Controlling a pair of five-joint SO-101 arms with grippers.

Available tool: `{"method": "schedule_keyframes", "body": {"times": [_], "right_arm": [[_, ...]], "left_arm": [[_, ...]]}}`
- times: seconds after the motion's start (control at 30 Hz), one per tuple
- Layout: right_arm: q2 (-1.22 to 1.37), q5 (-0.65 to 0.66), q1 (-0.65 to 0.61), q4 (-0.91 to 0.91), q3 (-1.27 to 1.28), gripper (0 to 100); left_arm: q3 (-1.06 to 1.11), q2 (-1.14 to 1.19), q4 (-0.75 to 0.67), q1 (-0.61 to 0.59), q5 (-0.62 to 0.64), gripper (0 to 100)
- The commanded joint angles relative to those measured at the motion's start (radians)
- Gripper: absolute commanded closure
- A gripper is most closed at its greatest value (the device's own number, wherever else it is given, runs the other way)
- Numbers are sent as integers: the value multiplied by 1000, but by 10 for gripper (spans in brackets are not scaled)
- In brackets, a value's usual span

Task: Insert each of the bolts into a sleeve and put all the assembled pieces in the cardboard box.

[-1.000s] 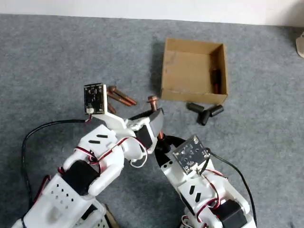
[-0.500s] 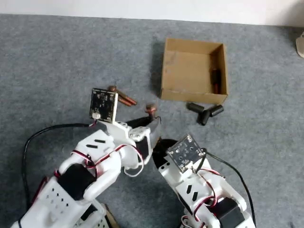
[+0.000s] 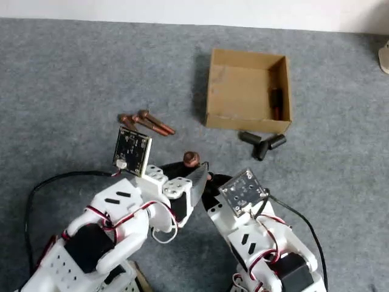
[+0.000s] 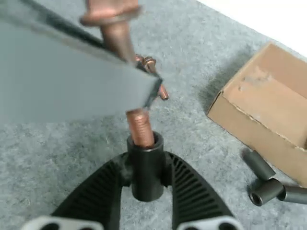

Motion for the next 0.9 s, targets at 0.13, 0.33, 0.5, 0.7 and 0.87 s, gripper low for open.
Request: {"method": "schedule_keyframes", "body": {"times": [0.13,0.33,0.5,0.7,0.87], "right_arm": [[-12,-12,24,-10,-21,993],[-13,-12,-13,-8,-21,993],[-13,-12,-7,-10,-21,993],[-13,-14,-7,-10,-70,993],[-13,-14,1,-8,-70,993]], "left_arm": [[53,5,-5,-18,-60,604],[54,5,-63,-44,-61,654],[54,2,-74,-196,-63,667],[71,-5,-55,-364,-63,667],[81,-5,-17,-427,-63,667]]}}
